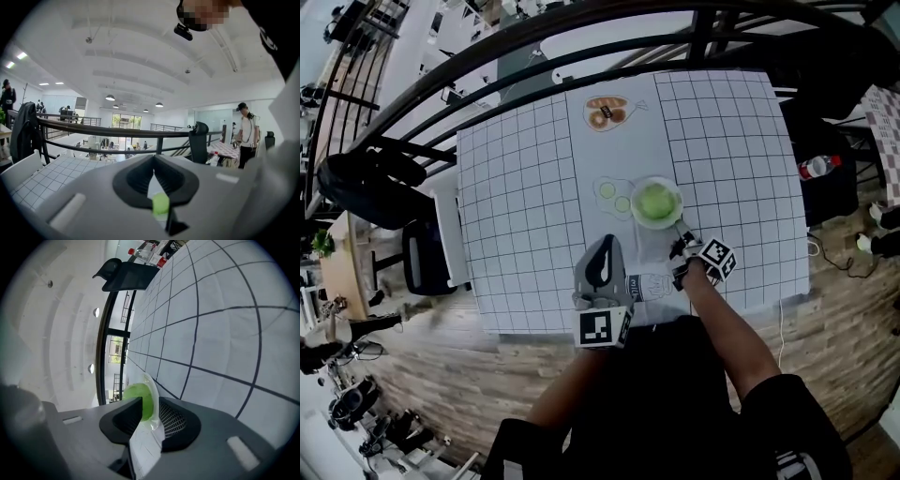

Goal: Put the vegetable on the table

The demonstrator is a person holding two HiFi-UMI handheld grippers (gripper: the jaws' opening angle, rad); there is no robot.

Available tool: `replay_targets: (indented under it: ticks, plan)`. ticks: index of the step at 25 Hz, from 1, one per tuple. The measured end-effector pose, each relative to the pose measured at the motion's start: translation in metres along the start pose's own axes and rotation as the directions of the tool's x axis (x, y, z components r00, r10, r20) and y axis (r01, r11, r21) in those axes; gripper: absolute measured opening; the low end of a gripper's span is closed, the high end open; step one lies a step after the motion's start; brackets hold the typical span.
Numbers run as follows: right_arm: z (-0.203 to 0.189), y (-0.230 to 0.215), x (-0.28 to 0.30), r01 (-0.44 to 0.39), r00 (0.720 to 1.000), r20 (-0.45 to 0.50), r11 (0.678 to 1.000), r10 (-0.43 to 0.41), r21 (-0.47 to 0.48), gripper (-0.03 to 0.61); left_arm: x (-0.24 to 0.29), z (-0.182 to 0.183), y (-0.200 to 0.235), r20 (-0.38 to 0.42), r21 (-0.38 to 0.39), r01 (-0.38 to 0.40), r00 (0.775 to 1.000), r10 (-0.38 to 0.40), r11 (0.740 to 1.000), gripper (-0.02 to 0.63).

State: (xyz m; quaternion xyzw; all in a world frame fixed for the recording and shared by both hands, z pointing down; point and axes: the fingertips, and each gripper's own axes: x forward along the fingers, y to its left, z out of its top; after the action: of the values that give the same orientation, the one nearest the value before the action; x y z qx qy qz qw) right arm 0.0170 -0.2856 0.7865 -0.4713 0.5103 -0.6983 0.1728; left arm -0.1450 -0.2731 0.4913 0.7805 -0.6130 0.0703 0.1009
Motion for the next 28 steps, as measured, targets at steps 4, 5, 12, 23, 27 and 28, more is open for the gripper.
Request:
replay_targets:
  ticks: [4,5,12,23,27,28]
  plan:
    - [-0.004,0.019,-0.012,-0.042,0.999,-0.004,0.999,0.042,-0.002,0.083,-0.010,-0.002,-0.006,-0.001,0.001,0.013,1.000,-0.013,1.000,0.008]
    - [-0.005,0.024,-0.016,-0.053,0.999,-0.002,0.999,0.053,0.007,0.078,-0.012,-0.002,-0.008,0.000,0.002,0.020,1.000,-0.020,1.000,0.008]
    - [-0.012,0.057,-0.040,-0.128,0.991,0.028,0.992,0.128,0.006,0.005,-0.026,-0.003,-0.020,0.017,0.006,0.066,0.998,-0.066,0.998,0.008]
    - [-0.051,0.136,-0.089,-0.238,0.971,-0.009,0.958,0.240,-0.162,-0.003,-0.061,0.003,-0.019,0.045,-0.012,0.088,0.995,-0.087,0.996,0.008]
    - [-0.068,0.168,-0.110,-0.287,0.957,-0.029,0.934,0.287,-0.211,-0.002,-0.071,0.002,-0.012,0.022,-0.027,0.075,0.997,-0.075,0.997,0.008]
    - [-0.072,0.176,-0.116,-0.291,0.956,-0.031,0.926,0.292,-0.240,-0.002,-0.075,0.004,-0.011,0.023,-0.031,0.074,0.997,-0.073,0.997,0.008]
